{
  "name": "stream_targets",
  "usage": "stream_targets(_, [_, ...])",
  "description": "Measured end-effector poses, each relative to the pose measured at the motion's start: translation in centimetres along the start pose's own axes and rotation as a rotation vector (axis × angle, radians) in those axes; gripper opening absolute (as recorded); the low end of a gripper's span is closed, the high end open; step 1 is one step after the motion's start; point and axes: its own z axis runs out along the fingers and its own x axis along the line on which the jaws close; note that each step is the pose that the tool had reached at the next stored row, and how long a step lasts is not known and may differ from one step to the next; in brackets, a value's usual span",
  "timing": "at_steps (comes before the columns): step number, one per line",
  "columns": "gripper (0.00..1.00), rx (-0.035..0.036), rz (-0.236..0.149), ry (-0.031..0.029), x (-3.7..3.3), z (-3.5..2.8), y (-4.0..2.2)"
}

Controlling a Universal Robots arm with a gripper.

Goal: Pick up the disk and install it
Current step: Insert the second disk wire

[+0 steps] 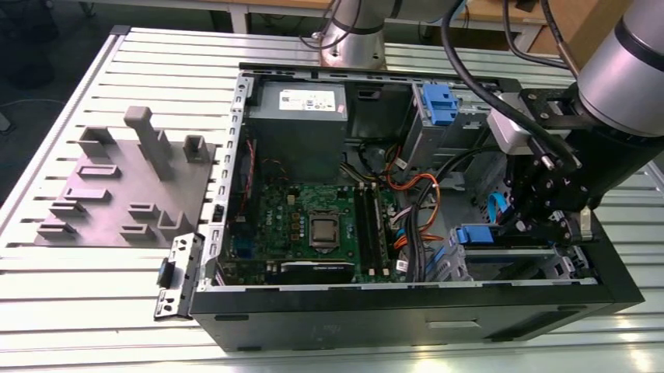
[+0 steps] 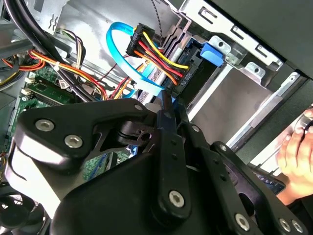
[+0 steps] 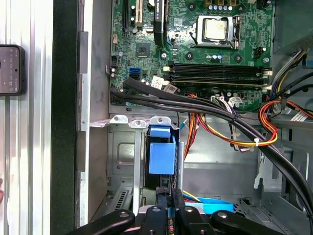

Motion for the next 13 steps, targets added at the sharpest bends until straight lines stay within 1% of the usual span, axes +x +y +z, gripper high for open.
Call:
stream_targets(5, [0.17, 0.0, 0.0, 0.0, 0.0, 0.0, 0.0])
stream_targets(6, [0.24, 0.0, 0.0, -0.0004, 0.0, -0.01, 0.0])
stream_targets(7, [0.24, 0.0, 0.0, -0.0008, 0.0, -0.08, 0.0])
stream_targets(11, [0.24, 0.0, 0.0, -0.0015, 0.0, -0.69, -0.02])
stream_targets(13, [0.24, 0.0, 0.0, -0.0014, 0.0, -1.12, -0.03])
